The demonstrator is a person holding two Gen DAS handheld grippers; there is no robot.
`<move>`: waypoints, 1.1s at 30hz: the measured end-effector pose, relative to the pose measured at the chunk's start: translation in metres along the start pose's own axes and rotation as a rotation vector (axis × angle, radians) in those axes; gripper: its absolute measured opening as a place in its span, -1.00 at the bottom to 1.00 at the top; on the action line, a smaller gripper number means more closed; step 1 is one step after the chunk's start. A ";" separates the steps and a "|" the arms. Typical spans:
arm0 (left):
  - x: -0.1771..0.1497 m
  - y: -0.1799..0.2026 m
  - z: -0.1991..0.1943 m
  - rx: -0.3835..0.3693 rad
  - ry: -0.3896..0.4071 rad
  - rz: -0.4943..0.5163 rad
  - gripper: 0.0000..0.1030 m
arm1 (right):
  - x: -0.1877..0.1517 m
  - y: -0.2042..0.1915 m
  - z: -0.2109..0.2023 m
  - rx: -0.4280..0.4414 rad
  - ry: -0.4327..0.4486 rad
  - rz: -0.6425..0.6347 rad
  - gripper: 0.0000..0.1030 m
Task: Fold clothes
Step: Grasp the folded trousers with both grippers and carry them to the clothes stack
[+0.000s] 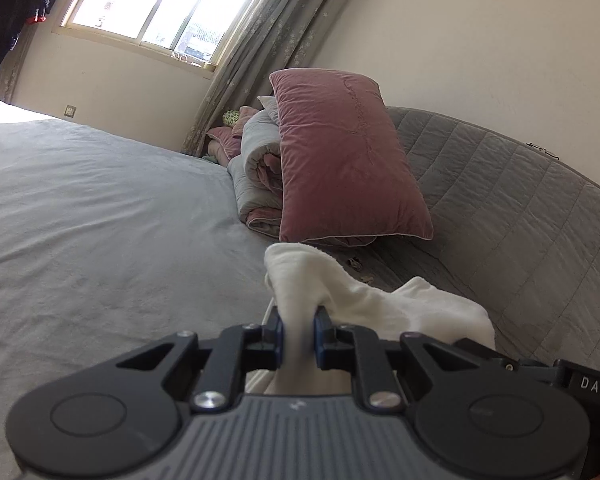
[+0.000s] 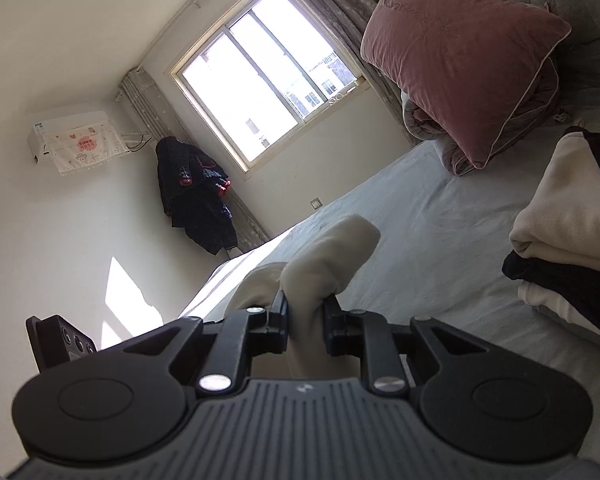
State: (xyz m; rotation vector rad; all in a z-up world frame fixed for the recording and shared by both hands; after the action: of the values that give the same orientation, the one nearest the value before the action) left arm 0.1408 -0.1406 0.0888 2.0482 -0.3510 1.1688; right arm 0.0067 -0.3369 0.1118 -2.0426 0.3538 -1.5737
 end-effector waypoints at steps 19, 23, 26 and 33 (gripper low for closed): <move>0.012 0.159 0.166 -0.195 -0.073 0.289 -0.71 | 0.051 0.123 -0.058 -0.249 0.284 0.034 -0.60; 0.000 0.173 0.199 -0.192 -0.104 0.350 -0.70 | 0.045 0.152 -0.060 -0.306 0.295 0.052 -0.60; -0.014 0.175 0.223 -0.150 -0.108 0.396 -0.70 | 0.040 0.176 -0.057 -0.353 0.287 0.071 -0.60; -0.017 0.156 0.242 0.002 -0.060 0.372 -0.70 | 0.017 0.207 -0.067 -0.489 0.261 0.048 -0.19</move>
State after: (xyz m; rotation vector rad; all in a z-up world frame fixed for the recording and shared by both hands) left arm 0.1963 -0.4234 0.0714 2.0788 -0.7863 1.3228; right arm -0.0295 -0.5324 0.0228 -2.1462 0.9587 -1.8648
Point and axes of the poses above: each gripper's, at about its wrist camera, not at the fingertips, and z roughly the way its jaws point, y to its right, x to its top, the point moved 2 cm from there along z, roughly the way its jaws point, and after that the axes turned 3 degrees about -z, right-handed, at the moved point
